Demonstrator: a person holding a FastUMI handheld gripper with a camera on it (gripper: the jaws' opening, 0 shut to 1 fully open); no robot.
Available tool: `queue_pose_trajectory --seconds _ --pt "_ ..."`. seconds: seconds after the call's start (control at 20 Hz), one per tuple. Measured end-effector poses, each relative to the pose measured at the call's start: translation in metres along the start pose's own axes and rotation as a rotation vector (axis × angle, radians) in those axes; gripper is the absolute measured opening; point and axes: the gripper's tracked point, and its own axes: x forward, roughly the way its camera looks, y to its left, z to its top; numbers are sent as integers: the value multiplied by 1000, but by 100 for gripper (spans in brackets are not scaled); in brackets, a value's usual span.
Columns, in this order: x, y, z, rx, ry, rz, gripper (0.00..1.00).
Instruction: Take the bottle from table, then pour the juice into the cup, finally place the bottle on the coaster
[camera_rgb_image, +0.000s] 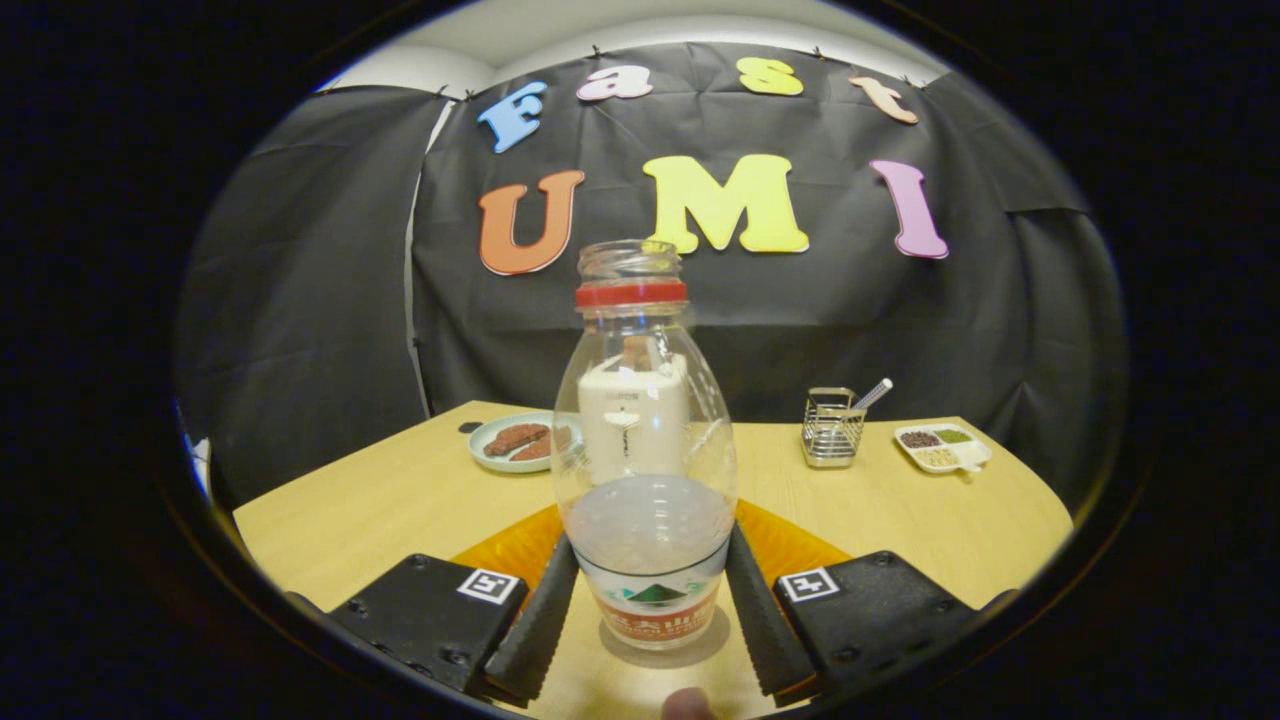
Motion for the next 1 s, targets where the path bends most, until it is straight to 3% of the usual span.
queue_pose_trajectory --seconds 1.0 --pt "14 -1 -33 -45 7 -29 84"
